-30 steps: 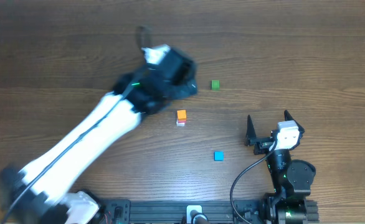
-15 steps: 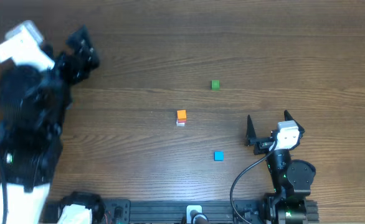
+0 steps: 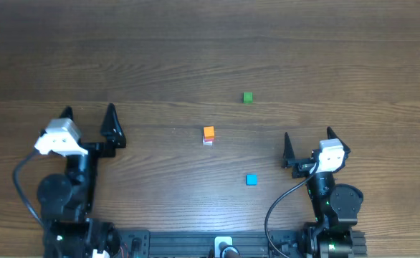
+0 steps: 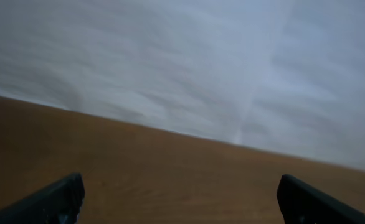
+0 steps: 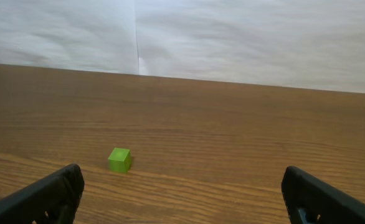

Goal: Stack Cubes

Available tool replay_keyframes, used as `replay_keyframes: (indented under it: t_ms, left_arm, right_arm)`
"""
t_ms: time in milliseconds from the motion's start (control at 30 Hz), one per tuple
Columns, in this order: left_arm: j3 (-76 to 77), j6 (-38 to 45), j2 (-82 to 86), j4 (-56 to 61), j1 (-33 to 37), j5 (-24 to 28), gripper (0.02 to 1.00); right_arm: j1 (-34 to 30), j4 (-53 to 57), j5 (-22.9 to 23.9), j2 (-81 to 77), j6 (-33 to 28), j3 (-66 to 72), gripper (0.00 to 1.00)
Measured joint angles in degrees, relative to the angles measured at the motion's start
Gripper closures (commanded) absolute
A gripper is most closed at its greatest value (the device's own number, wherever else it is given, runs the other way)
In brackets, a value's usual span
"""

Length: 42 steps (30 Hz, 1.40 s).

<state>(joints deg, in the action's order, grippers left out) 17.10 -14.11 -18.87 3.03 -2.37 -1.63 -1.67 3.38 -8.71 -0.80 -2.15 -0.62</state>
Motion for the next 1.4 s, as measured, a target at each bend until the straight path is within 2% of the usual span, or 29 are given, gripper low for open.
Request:
replay_keyframes:
  t_ms: [233, 433, 800, 1400]
  left_arm:
    - [-8.90, 7.93, 8.52, 1.05, 3.23, 5.27, 0.020]
    - [-13.70, 10.49, 13.46, 0.33, 4.24, 6.95, 0.020]
    - [-16.50, 11.50, 18.12, -6.73, 4.24, 7.48, 0.018]
    - [-16.50, 11.54, 18.21, -6.75, 4.24, 7.48, 0.018]
  right_arm:
    - [0.00, 0.00, 0.00, 0.00, -0.02, 0.00, 0.007]
    - [0.00, 0.00, 0.00, 0.00, 0.00, 0.00, 0.007]
    - [0.00, -0.02, 0.00, 0.00, 0.00, 0.00, 0.009]
    - [0.00, 0.00, 0.00, 0.00, -0.04, 0.00, 0.007]
